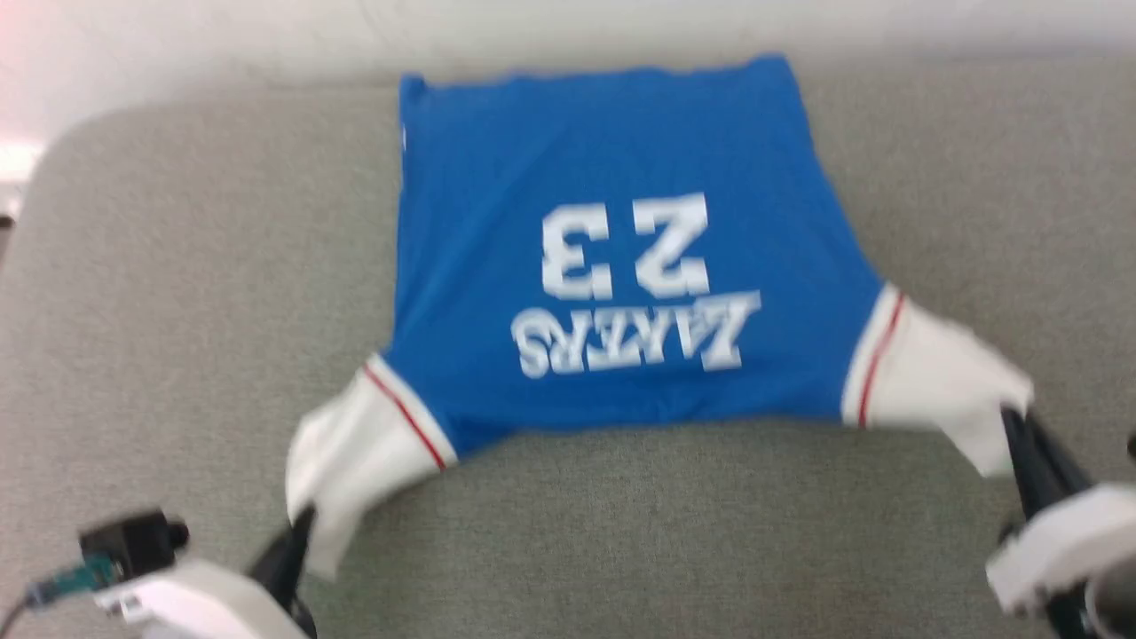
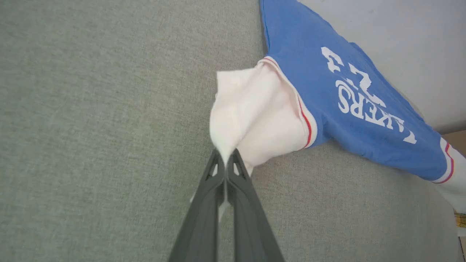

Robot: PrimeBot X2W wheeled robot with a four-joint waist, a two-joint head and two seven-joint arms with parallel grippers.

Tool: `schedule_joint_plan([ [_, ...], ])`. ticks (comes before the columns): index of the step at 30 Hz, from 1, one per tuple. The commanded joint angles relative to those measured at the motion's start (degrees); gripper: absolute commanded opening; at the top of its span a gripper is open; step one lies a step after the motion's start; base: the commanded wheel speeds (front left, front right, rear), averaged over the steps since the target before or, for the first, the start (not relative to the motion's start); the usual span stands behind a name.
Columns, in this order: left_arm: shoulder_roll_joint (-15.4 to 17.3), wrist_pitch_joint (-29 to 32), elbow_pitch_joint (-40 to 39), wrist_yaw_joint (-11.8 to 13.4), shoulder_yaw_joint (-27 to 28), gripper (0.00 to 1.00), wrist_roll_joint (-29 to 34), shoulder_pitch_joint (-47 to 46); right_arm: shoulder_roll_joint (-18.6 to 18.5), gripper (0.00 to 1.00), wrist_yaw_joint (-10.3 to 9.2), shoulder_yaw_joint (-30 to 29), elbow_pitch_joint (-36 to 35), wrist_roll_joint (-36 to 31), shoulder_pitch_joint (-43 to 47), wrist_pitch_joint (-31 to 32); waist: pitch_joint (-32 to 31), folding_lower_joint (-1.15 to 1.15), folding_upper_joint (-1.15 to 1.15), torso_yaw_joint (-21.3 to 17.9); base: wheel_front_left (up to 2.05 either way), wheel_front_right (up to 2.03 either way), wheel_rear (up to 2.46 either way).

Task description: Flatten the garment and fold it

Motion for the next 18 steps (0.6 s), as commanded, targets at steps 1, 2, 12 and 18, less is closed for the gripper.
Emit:
schedule_joint_plan([
  [1,0.3,1.2,-0.6,-0.2,-0.5,0.00,-0.6,3.1,0.2,0.00,-0.05,-1.2,0.1,0.6,3.5,1.9,-4.8,0.01,0.00,1.1,0.00,0.00,0.00],
  [2,0.6,1.8,-1.1,-0.2,-0.7,0.00,-0.8,4.5,0.2,0.00,-0.05,-1.5,-0.1,1.0,5.0,3.0,-5.5,0.01,0.00,1.3,0.00,0.00,0.00],
  [12,3.1,6.7,-6.8,0.1,-0.3,0.00,-4.3,15.8,0.6,0.00,-0.05,-4.1,-5.6,7.6,17.1,18.7,-11.1,0.01,0.00,2.1,0.00,0.00,0.00],
  [18,3.6,8.6,-9.9,0.6,-0.4,0.00,-5.8,20.4,-0.8,0.00,-0.05,-2.2,-10.8,13.8,23.9,29.7,-12.5,0.01,0.00,1.7,0.00,0.00,0.00],
])
